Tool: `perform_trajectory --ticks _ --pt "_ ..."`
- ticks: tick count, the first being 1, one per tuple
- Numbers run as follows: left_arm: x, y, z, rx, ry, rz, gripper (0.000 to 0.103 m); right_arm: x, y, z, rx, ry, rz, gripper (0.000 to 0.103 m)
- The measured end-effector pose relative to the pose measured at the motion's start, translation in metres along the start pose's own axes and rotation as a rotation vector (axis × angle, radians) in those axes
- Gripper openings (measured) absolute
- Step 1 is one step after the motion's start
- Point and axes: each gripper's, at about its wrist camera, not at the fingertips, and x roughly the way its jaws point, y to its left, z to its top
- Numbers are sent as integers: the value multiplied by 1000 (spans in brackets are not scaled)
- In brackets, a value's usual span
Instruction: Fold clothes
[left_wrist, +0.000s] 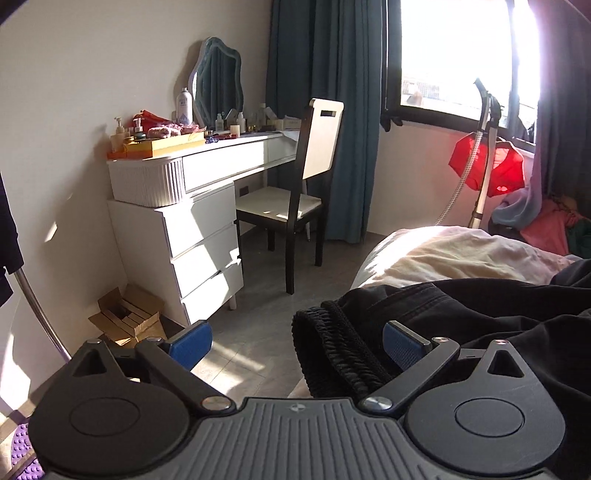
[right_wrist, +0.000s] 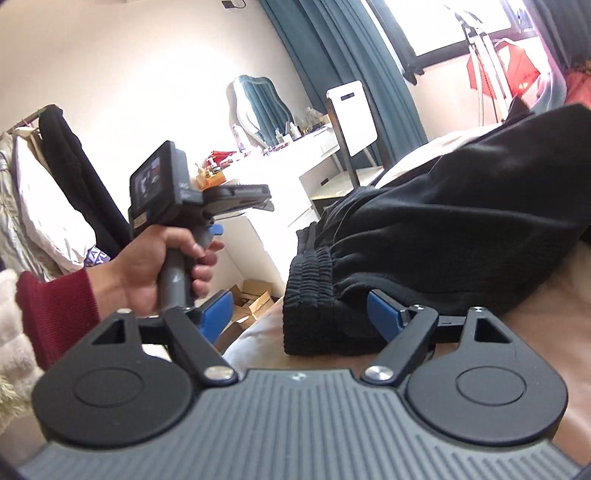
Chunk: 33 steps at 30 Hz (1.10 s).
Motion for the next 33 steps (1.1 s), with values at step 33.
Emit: perform_trajectory --ticks 33 --pt "-217 -219 -157 107 -232 -371 102 -225 -146 9 -114 -256 -581 81"
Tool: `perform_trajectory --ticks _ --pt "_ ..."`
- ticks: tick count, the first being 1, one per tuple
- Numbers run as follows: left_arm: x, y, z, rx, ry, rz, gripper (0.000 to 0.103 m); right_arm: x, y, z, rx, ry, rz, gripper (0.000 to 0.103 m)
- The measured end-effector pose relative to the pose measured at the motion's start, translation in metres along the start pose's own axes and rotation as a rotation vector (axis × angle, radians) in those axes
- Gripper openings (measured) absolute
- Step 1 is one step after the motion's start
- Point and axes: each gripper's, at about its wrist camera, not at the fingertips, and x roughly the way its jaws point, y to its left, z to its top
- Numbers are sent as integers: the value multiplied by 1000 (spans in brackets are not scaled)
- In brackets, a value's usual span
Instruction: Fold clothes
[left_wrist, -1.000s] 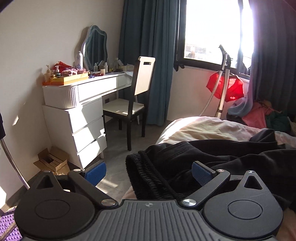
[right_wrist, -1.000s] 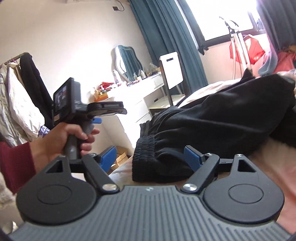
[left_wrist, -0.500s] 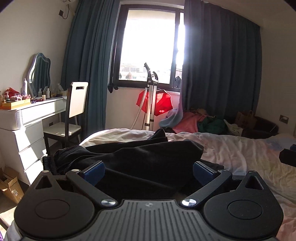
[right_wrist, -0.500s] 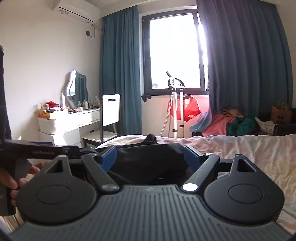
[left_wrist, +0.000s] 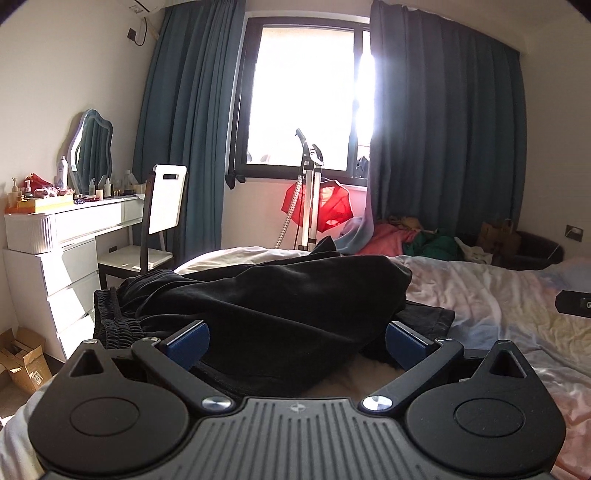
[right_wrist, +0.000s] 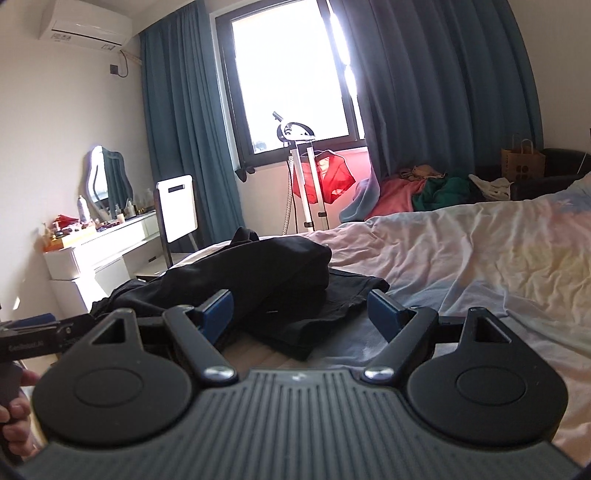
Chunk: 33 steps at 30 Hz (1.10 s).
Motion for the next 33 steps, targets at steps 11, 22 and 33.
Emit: perform_trajectory --ticks 11,22,33 --pt "16 -11 -15 47 61 35 102 -5 -11 -6 84 8 -24 81" --pt "37 -35 -21 142 117 24 99 -12 -21 -5 121 24 -54 81" --pt "157 -113 4 459 108 -12 93 9 -73 -13 294 127 -177 81"
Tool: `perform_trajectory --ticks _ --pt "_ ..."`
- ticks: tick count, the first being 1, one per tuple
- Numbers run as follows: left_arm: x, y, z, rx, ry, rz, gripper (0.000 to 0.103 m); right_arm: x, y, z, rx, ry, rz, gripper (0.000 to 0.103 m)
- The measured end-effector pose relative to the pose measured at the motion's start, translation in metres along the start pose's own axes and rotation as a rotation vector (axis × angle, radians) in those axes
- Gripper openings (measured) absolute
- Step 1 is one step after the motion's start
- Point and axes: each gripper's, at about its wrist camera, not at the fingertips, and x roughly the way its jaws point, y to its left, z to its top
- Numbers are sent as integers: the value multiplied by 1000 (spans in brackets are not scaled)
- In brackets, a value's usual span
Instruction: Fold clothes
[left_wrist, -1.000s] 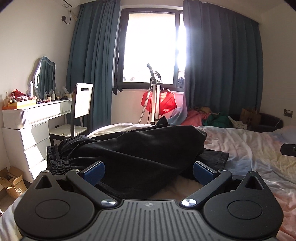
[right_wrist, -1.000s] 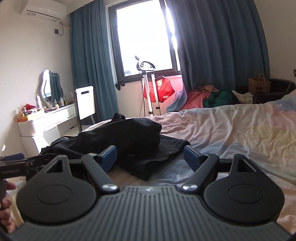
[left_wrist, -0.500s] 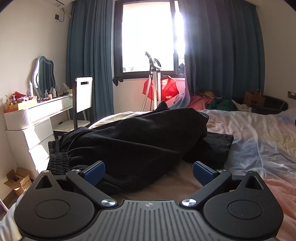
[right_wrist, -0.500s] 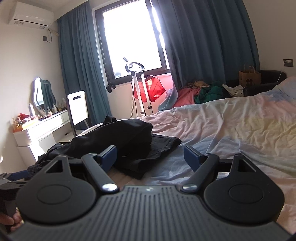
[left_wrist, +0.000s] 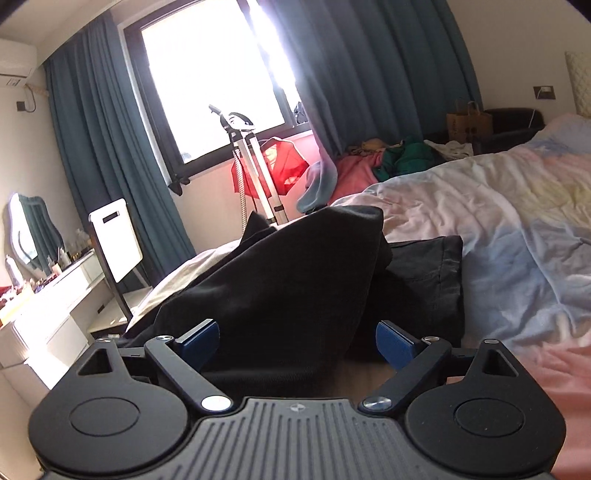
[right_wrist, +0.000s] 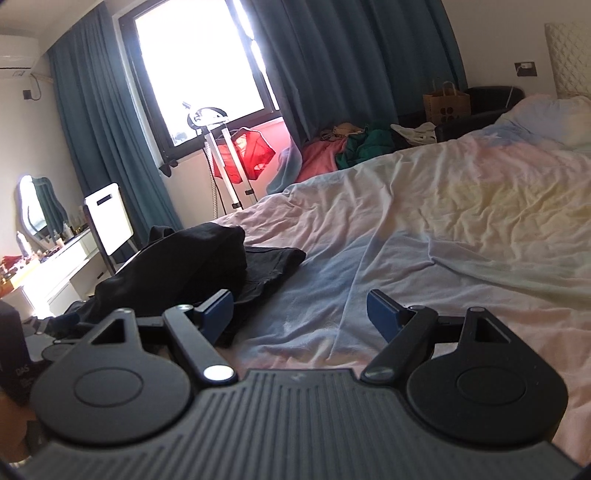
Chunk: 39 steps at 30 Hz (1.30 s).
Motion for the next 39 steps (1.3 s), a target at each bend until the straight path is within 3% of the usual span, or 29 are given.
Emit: perform_trajectory --ticks 4,7,12,16,17,18,21,25,29,31,35,39 --pt "48 -25 38 110 -60 -43 92 19 -12 2 61 25 -36 81" --pt "94 -50 69 129 -51 -97 88 34 -15 3 65 28 -62 81" --pt "169 -101 103 230 -12 -72 86 68 -15 1 46 64 -98 81" --pt "219 -120 106 299 83 -37 49 86 -12 -9 4 97 -102 81" --pt "230 -122 104 313 107 -29 28 89 -12 -11 -5 103 -105 81" --pt "232 -124 102 342 99 -12 13 91 -12 -13 -5 110 -106 81" --pt "218 -126 101 387 33 -6 7 96 -12 -15 11 127 -79 81" --pt "164 -108 112 318 -10 -34 6 92 -3 -16 -38 108 -61 81" --pt "79 -72 120 166 -69 -97 5 78 -4 -12 -27 66 -56 81" --pt "23 -59 116 140 -112 -144 5 71 -5 -10 -17 44 -54 81" --pt "-64 -44 95 129 -190 -222 5 56 -7 -6 3 0 -49 81" --pt "-113 -34 46 27 -143 -326 5 41 -13 -2 64 -10 -12 81"
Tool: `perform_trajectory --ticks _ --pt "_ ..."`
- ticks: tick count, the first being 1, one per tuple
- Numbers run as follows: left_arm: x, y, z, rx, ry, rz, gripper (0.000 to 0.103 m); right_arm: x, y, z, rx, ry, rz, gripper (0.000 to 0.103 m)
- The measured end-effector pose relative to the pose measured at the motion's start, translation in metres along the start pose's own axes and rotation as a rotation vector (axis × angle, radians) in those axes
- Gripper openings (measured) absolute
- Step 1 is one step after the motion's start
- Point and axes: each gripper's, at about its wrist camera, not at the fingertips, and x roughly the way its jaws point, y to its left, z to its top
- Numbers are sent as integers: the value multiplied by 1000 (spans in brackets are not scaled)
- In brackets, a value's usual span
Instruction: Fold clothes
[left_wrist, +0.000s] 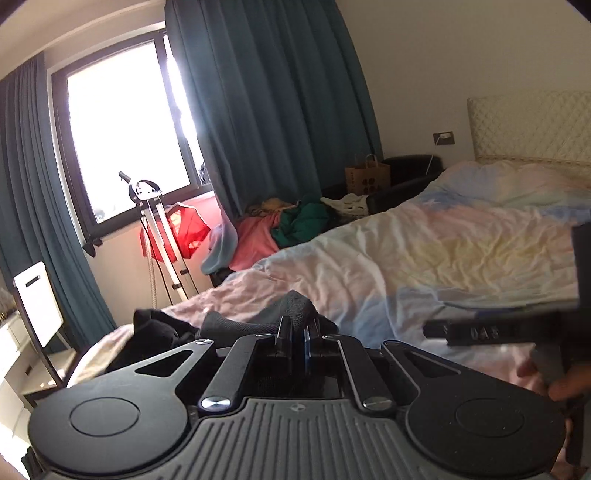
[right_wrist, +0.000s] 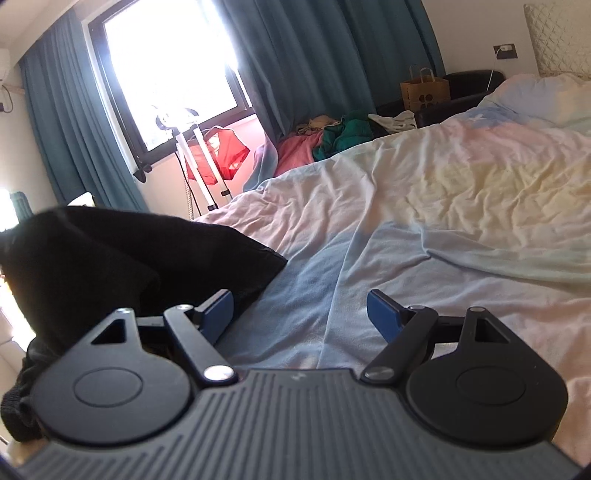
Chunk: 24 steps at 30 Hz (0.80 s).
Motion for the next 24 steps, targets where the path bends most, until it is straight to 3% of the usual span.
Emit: perform_trajectory --ticks 3,7,14,16,19,21,24 --pt "-18 -14 -49 -64 46 2 6 -7 -9 -3 75 32 57 81" --pt "-23 -8 -83 -271 97 13 6 -8 -15 -12 161 100 165 82" --pt "-45 33 -90 -402 1 50 6 38 5 -1 343 237 326 81" --pt "-49 58 -94 -498 -19 38 6 55 12 4 397 278 369 81" --pt "-56 93 -103 -589 -52 33 6 109 25 14 483 313 354 81" --pt "-60 108 -109 -596 -84 58 6 148 34 21 522 331 328 81" --pt "-55 123 -121 -622 -79 88 6 202 51 24 542 350 252 72"
